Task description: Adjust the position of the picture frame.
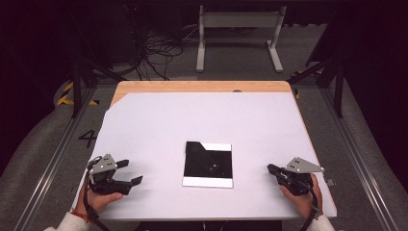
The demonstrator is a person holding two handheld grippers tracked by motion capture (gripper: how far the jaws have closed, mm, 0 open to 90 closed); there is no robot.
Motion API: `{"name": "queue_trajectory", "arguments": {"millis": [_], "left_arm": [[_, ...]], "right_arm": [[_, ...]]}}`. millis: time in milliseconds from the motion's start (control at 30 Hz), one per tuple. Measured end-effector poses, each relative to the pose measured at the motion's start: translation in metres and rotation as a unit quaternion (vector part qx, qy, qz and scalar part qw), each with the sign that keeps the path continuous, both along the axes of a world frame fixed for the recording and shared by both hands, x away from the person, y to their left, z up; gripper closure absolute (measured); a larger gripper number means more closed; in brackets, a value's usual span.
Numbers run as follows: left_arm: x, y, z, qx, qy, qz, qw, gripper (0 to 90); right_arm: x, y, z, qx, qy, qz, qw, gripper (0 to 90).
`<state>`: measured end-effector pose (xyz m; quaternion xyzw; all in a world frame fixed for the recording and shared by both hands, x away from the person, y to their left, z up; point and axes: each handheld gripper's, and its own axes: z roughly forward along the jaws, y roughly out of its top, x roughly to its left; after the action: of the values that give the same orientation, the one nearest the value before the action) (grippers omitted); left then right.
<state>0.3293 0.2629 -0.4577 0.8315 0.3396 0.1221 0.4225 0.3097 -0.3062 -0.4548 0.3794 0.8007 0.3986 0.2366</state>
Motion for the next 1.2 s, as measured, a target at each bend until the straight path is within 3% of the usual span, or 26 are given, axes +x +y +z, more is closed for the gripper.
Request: {"name": "queue_trajectory", "arguments": {"millis": [200,300,500,567,733,900,1200], "left_arm": [[0.0,-0.004,-0.003,0.012,0.007,-0.001,0.9999,21.1],[0.001,-0.004,-0.002,0.013,-0.001,-0.004,0.9999,23.7],[0.003,-0.015,0.0,0.01,0.006,-0.034,0.9994,43.4],[0.004,-0.024,0.001,0.011,0.009,-0.052,0.9985,53.0],[0.009,-0.045,0.0,0.039,0.007,-0.094,0.9948,72.2],[0.015,-0.057,-0.003,0.056,0.014,-0.109,0.9924,85.4],[0.023,-0.082,-0.003,0.068,0.014,-0.136,0.9883,89.8]], "right_arm": [[0.003,0.003,0.001,0.0,0.0,0.008,1.0,86.9],[0.005,0.006,0.001,-0.002,0.0,0.013,0.9999,87.1],[0.009,0.012,0.005,-0.003,-0.003,0.015,0.9999,87.1],[0.012,0.016,0.007,-0.001,-0.004,0.017,0.9999,87.2],[0.023,0.03,0.006,-0.001,0.002,0.029,0.9996,87.7],[0.034,0.051,0.003,-0.014,0.012,0.047,0.9987,87.8],[0.05,0.08,-0.003,-0.035,0.028,0.06,0.9972,88.5]]}}
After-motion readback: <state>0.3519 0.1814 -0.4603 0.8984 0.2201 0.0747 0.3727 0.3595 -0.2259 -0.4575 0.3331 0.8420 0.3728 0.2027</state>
